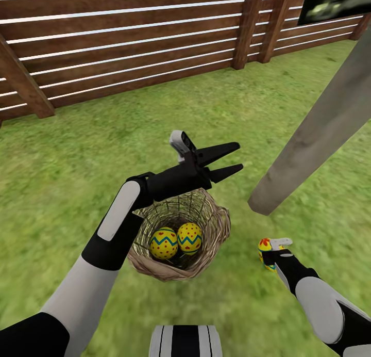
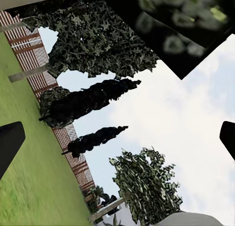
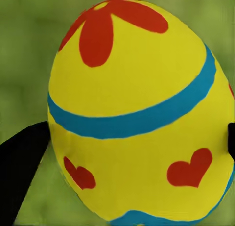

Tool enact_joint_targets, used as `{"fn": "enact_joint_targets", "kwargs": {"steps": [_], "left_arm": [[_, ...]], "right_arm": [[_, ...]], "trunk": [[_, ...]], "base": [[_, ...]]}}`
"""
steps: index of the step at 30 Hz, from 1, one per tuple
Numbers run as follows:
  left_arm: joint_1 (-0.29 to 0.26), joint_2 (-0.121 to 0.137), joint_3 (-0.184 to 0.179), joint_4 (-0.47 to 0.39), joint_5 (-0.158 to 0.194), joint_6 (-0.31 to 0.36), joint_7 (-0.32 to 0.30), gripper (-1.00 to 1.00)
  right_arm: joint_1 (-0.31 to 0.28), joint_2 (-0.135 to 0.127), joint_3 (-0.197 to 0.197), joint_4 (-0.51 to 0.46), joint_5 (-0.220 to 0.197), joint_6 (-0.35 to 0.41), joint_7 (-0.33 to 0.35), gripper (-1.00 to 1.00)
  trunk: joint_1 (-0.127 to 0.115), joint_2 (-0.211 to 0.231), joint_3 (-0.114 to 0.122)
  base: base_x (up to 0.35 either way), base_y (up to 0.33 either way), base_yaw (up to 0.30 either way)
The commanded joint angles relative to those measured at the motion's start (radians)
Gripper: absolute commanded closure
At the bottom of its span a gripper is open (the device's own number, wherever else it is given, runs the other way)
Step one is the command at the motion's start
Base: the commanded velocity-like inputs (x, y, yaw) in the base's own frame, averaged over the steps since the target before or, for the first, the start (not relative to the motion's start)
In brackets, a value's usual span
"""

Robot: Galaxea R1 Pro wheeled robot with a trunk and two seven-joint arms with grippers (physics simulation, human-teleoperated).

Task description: Take the three Easter eggs out of the wicker basket on the lawn in the garden, then place them on the lawn next to a single tree (choose any tree) so that all three eggs are next to the same tree and none are left in the basket.

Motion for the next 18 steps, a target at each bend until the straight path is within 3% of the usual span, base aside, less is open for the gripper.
{"fn": "enact_joint_targets", "kwargs": {"steps": [1,4,9,14,18], "left_arm": [[-0.001,0.0,0.0,0.001,-0.004,0.003,-0.006,-1.0],[-0.001,-0.001,0.0,0.001,-0.004,0.003,-0.006,-1.0],[0.0,-0.001,-0.002,0.001,-0.005,0.004,-0.066,-1.0],[-0.001,-0.001,-0.001,0.001,-0.005,0.004,-0.067,-1.0],[0.022,0.022,-0.019,0.022,-0.001,0.017,-0.059,-1.0]], "right_arm": [[0.0,0.0,-0.006,-0.001,0.002,0.003,0.002,-1.0],[0.0,0.0,-0.006,-0.001,0.001,0.003,0.002,-1.0],[0.0,0.0,-0.006,-0.001,0.002,0.003,0.002,-1.0],[0.0,0.0,-0.006,-0.003,0.001,0.003,0.002,-1.0],[-0.006,-0.005,0.006,-0.004,0.008,0.006,0.002,-1.0]], "trunk": [[0.0,0.0,-0.001],[0.0,0.0,-0.001],[-0.002,0.001,0.019],[-0.005,0.002,0.038],[-0.005,0.002,0.038]], "base": [[0.0,0.0,0.0],[0.0,0.0,0.0],[0.0,0.0,0.0],[0.0,0.0,0.0],[0.0,0.0,0.0]]}}
